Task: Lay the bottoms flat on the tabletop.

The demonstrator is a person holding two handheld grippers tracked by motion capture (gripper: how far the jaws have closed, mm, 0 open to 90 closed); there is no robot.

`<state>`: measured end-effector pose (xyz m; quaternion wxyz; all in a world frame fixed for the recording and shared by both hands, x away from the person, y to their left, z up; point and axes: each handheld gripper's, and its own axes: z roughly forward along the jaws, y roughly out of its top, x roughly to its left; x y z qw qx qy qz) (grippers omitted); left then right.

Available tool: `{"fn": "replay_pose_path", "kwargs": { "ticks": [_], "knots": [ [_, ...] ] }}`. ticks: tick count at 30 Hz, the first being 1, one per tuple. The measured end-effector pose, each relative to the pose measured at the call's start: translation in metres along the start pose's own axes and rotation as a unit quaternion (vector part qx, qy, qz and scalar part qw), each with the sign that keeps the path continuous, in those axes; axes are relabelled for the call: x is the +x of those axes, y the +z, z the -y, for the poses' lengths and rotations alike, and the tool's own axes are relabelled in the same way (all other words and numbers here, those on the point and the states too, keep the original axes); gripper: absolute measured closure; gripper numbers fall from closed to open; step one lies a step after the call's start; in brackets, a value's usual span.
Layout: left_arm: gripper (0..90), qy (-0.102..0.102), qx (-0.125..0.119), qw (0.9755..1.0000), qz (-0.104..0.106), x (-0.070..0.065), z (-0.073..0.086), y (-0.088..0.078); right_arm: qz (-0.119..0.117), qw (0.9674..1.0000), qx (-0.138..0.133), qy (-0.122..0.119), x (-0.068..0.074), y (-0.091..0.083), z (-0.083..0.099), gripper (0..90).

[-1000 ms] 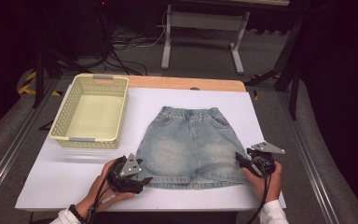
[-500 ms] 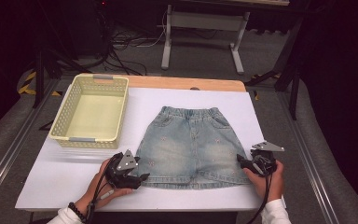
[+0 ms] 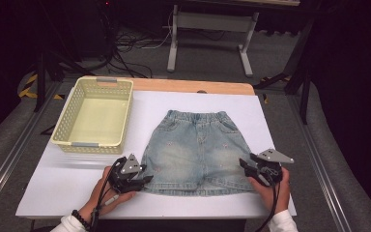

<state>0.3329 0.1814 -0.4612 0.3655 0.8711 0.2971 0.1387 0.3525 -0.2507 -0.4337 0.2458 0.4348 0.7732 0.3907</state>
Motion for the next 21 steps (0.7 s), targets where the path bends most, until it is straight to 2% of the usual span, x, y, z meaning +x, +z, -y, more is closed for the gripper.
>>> {"fn": "replay_pose_path", "kwargs": {
  "ticks": [1, 3, 4, 7, 9, 12, 15, 16, 18, 21],
  "knots": [
    [64.0, 0.003, -0.001, 1.0, -0.001, 0.0, 0.0, 0.0, -0.026, 0.9996, -0.007, 0.003, 0.009, -0.002, 0.0, 63.4],
    [71.8, 0.006, 0.0, 1.0, -0.005, 0.001, -0.001, 0.0, -0.059, 0.9981, -0.008, -0.017, 0.027, -0.003, 0.0, 68.9],
    [77.1, 0.007, 0.0, 1.0, -0.007, 0.002, -0.001, 0.0, -0.086, 0.9959, -0.008, -0.027, 0.038, -0.004, 0.001, 69.9],
    [84.4, 0.0, -0.002, 1.0, -0.001, 0.007, -0.001, 0.0, -0.119, 0.9912, -0.004, -0.057, 0.059, -0.002, 0.002, 67.1],
    [86.0, 0.001, -0.005, 1.0, 0.002, 0.008, -0.001, 0.001, -0.143, 0.9872, 0.011, -0.071, 0.071, 0.004, 0.004, 63.1],
    [87.3, 0.004, -0.002, 1.0, 0.002, 0.008, -0.001, -0.001, -0.142, 0.9854, 0.026, -0.091, 0.078, 0.014, 0.007, 57.2],
    [88.0, 0.01, -0.004, 0.9999, -0.008, 0.009, -0.002, -0.004, -0.151, 0.9838, 0.037, -0.089, 0.076, 0.022, 0.009, 53.8],
    [88.0, 0.009, -0.007, 0.9999, -0.011, 0.011, -0.002, -0.006, -0.148, 0.9839, 0.039, -0.091, 0.076, 0.023, 0.01, 53.8],
    [88.0, 0.0, -0.016, 0.9998, -0.012, 0.015, -0.003, -0.01, -0.141, 0.9825, 0.049, -0.112, 0.079, 0.026, 0.011, 53.7],
    [88.0, 0.0, -0.022, 0.9996, -0.018, 0.017, -0.003, -0.014, -0.14, 0.9818, 0.048, -0.118, 0.081, 0.028, 0.01, 61.9]
  ]
}}
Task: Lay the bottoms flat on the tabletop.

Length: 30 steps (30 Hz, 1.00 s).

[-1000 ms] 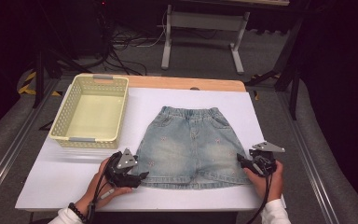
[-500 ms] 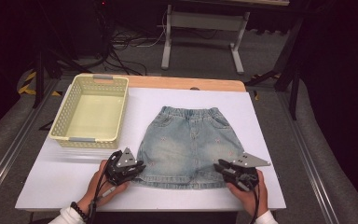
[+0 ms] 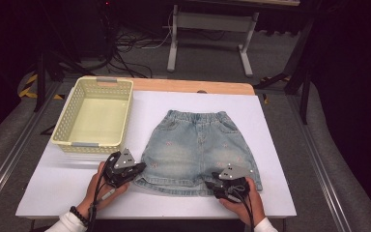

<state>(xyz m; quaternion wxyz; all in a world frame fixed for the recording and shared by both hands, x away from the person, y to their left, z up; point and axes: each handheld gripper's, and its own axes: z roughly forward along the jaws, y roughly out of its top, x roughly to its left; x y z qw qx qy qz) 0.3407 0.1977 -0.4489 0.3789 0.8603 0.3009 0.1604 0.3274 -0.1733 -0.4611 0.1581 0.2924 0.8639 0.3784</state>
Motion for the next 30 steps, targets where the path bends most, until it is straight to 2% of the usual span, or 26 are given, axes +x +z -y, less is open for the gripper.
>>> {"fn": "replay_pose_path", "kwargs": {
  "ticks": [2, 4, 6, 12, 15, 18, 20, 22, 25, 26, 28, 30],
  "knots": [
    [88.1, 0.002, -0.003, 1.0, -0.003, 0.0, 0.0, -0.002, -0.002, 1.0, -0.002, -0.001, -0.001, 0.0, 0.0, 74.0],
    [88.1, 0.005, -0.003, 1.0, -0.007, 0.0, -0.001, -0.003, -0.001, 0.9999, 0.0, -0.013, 0.0, -0.001, 0.0, 81.9],
    [88.0, 0.002, -0.008, 0.9999, -0.01, 0.002, -0.001, -0.005, -0.01, 0.9998, 0.003, -0.017, 0.002, -0.002, 0.0, 85.5],
    [88.0, -0.005, -0.024, 0.9995, -0.019, 0.007, -0.002, -0.016, -0.032, 0.9989, -0.006, -0.033, 0.015, -0.013, -0.004, 87.1],
    [87.9, -0.007, -0.027, 0.9994, -0.023, 0.009, -0.001, -0.02, -0.033, 0.9985, -0.011, -0.041, 0.022, -0.016, -0.007, 87.0],
    [86.8, -0.03, -0.04, 0.9986, -0.016, 0.01, 0.002, -0.022, -0.029, 0.9981, -0.001, -0.054, 0.031, -0.014, -0.005, 85.8],
    [84.9, -0.037, -0.047, 0.9982, -0.011, 0.01, 0.002, -0.024, -0.034, 0.998, 0.005, -0.053, 0.033, -0.012, -0.004, 83.8],
    [80.3, -0.039, -0.055, 0.9977, -0.003, 0.007, 0.002, -0.025, -0.032, 0.9981, 0.002, -0.052, 0.034, -0.013, -0.003, 80.6],
    [68.3, -0.043, -0.053, 0.9977, -0.001, 0.003, 0.002, -0.023, -0.028, 0.9983, -0.017, -0.048, 0.033, -0.018, -0.005, 77.9],
    [65.4, -0.05, -0.062, 0.9968, 0.006, 0.001, 0.003, -0.022, -0.024, 0.9983, -0.022, -0.047, 0.032, -0.02, -0.005, 76.3],
    [55.3, -0.059, -0.054, 0.9968, 0.002, -0.001, 0.003, -0.018, -0.015, 0.9984, -0.032, -0.045, 0.03, -0.022, -0.006, 72.6],
    [47.8, -0.057, -0.035, 0.9977, -0.006, -0.002, 0.003, -0.011, -0.01, 0.9983, -0.04, -0.042, 0.028, -0.024, -0.005, 70.9]
  ]
}}
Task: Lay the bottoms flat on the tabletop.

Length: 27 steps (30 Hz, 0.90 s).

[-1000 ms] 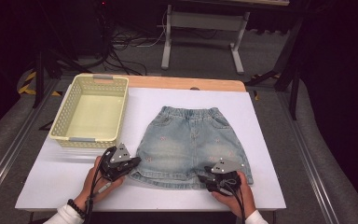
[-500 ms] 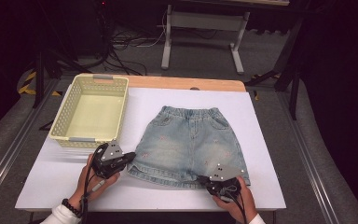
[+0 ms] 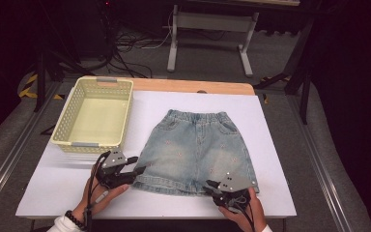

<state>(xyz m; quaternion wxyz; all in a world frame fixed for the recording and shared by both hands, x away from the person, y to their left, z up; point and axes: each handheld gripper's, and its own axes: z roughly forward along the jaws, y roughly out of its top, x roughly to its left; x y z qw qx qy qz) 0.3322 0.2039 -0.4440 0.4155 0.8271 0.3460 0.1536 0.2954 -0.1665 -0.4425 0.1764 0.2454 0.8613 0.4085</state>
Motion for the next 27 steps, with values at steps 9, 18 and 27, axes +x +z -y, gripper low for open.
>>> {"fn": "replay_pose_path", "kwargs": {
  "ticks": [9, 18, 27],
  "knots": [
    [35.0, -0.006, 0.051, 0.9986, -0.013, -0.003, 0.004, 0.02, 0.071, 0.9966, -0.03, 0.029, -0.036, -0.013, -0.003, 55.9],
    [37.3, -0.004, 0.061, 0.9981, -0.013, -0.003, 0.002, 0.027, 0.169, 0.9819, -0.032, 0.08, -0.13, -0.006, -0.015, 48.0],
    [40.3, -0.007, 0.057, 0.9982, -0.015, -0.006, 0.002, 0.028, 0.165, 0.9724, -0.001, 0.165, -0.206, 0.046, -0.032, 44.2]
  ]
}}
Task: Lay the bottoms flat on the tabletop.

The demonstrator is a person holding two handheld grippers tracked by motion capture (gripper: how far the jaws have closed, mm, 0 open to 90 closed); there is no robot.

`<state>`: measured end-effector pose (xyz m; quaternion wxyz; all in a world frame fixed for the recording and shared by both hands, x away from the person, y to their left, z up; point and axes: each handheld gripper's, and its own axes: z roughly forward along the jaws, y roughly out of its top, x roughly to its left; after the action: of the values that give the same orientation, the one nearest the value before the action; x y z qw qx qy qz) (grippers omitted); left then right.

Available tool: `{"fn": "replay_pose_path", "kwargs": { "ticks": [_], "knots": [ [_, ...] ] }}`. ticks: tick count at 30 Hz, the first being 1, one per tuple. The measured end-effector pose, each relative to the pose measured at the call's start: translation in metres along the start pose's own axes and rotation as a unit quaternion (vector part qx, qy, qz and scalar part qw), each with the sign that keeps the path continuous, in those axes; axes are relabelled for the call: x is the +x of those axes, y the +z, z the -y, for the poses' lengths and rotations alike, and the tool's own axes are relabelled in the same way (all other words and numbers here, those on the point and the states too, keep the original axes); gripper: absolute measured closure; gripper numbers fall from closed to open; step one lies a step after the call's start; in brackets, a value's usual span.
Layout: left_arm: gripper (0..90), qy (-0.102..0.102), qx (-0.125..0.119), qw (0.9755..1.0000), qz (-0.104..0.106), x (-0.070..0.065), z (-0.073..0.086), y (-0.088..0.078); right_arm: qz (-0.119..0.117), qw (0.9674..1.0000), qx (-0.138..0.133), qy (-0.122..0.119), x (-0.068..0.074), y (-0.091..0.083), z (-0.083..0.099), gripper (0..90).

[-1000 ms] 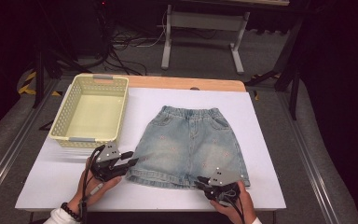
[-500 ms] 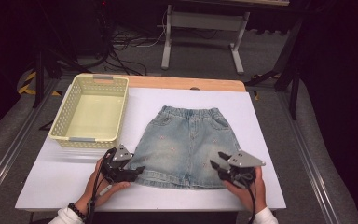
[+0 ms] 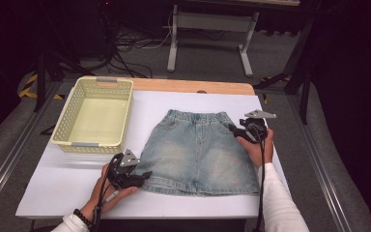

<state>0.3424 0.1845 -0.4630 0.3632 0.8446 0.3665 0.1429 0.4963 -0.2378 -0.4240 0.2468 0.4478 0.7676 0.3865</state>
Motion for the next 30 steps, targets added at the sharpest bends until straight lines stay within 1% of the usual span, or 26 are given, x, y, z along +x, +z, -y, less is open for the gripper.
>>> {"fn": "replay_pose_path", "kwargs": {
  "ticks": [1, 2, 3, 5, 6, 7, 8, 9, 11, 13, 14, 17, 19, 22, 23, 25, 26, 27, 28, 29, 30],
  "knots": [
    [40.3, 0.001, 0.0, 1.0, -0.001, 0.0, 0.0, 0.0, 0.008, 0.9999, 0.006, -0.002, -0.002, 0.006, -0.003, 44.1],
    [40.4, 0.002, -0.001, 1.0, -0.001, 0.0, 0.0, 0.0, 0.018, 0.9996, 0.02, -0.005, -0.004, 0.012, -0.005, 44.0],
    [40.4, 0.002, -0.001, 1.0, 0.0, 0.0, 0.0, 0.0, 0.024, 0.9993, 0.03, 0.0, -0.006, 0.017, -0.007, 44.0],
    [40.4, 0.003, -0.001, 1.0, 0.0, 0.0, 0.0, 0.0, 0.022, 0.9988, 0.04, 0.016, -0.011, 0.026, -0.01, 44.0],
    [40.5, 0.003, -0.002, 1.0, 0.0, 0.0, 0.0, 0.0, 0.022, 0.9987, 0.043, 0.018, -0.012, 0.029, -0.011, 44.0],
    [40.5, 0.003, -0.002, 1.0, 0.001, 0.0, 0.0, 0.0, 0.026, 0.9982, 0.052, 0.016, -0.012, 0.032, -0.011, 44.4],
    [40.4, 0.004, -0.002, 1.0, 0.002, 0.0, 0.0, 0.0, 0.026, 0.9978, 0.059, 0.014, -0.013, 0.036, -0.011, 46.2],
    [40.4, 0.004, -0.002, 1.0, 0.002, 0.0, 0.0, 0.0, 0.021, 0.9972, 0.069, 0.018, -0.013, 0.04, -0.011, 48.0],
    [40.4, 0.006, -0.003, 1.0, 0.002, 0.001, 0.0, 0.0, 0.02, 0.9961, 0.085, 0.007, -0.011, 0.046, -0.012, 52.8],
    [39.9, 0.007, -0.004, 1.0, 0.002, 0.001, 0.0, 0.001, 0.01, 0.9956, 0.093, 0.004, -0.01, 0.048, -0.012, 64.0],
    [39.7, 0.008, -0.003, 1.0, 0.002, 0.001, 0.0, 0.001, 0.006, 0.9954, 0.096, 0.003, -0.009, 0.049, -0.012, 67.9],
    [39.5, 0.007, -0.003, 1.0, 0.003, 0.0, 0.0, 0.001, 0.008, 0.9953, 0.097, 0.006, -0.009, 0.05, -0.011, 72.2],
    [39.4, 0.007, -0.004, 1.0, 0.003, 0.0, 0.0, 0.001, 0.017, 0.9952, 0.096, 0.004, -0.009, 0.048, -0.012, 73.6],
    [37.8, 0.006, -0.005, 1.0, 0.005, 0.001, 0.0, 0.001, 0.033, 0.9958, 0.085, 0.009, -0.01, 0.045, -0.012, 74.1],
    [36.5, 0.007, -0.004, 1.0, 0.005, 0.001, 0.0, 0.001, 0.036, 0.996, 0.08, 0.011, -0.011, 0.045, -0.012, 74.0],
    [35.5, 0.007, -0.004, 1.0, 0.004, 0.001, 0.0, 0.001, 0.039, 0.9959, 0.081, 0.015, -0.01, 0.046, -0.011, 73.5],
    [35.0, 0.007, -0.003, 1.0, 0.004, 0.001, 0.0, 0.001, 0.044, 0.9956, 0.082, 0.01, -0.009, 0.046, -0.011, 72.6],
    [34.1, 0.004, -0.002, 1.0, 0.004, 0.001, 0.0, 0.001, 0.047, 0.9957, 0.079, 0.004, -0.006, 0.046, -0.011, 69.3],
    [31.7, 0.002, 0.0, 1.0, 0.0, 0.001, 0.0, 0.001, 0.057, 0.9955, 0.075, -0.007, -0.003, 0.044, -0.012, 64.1],
    [28.5, -0.003, -0.001, 1.0, 0.002, 0.001, 0.0, 0.001, 0.064, 0.9955, 0.069, -0.013, -0.001, 0.043, -0.012, 62.1],
    [24.4, -0.006, 0.0, 1.0, 0.004, 0.001, 0.0, 0.001, 0.065, 0.9961, 0.059, -0.014, 0.001, 0.039, -0.012, 58.6]
  ]
}}
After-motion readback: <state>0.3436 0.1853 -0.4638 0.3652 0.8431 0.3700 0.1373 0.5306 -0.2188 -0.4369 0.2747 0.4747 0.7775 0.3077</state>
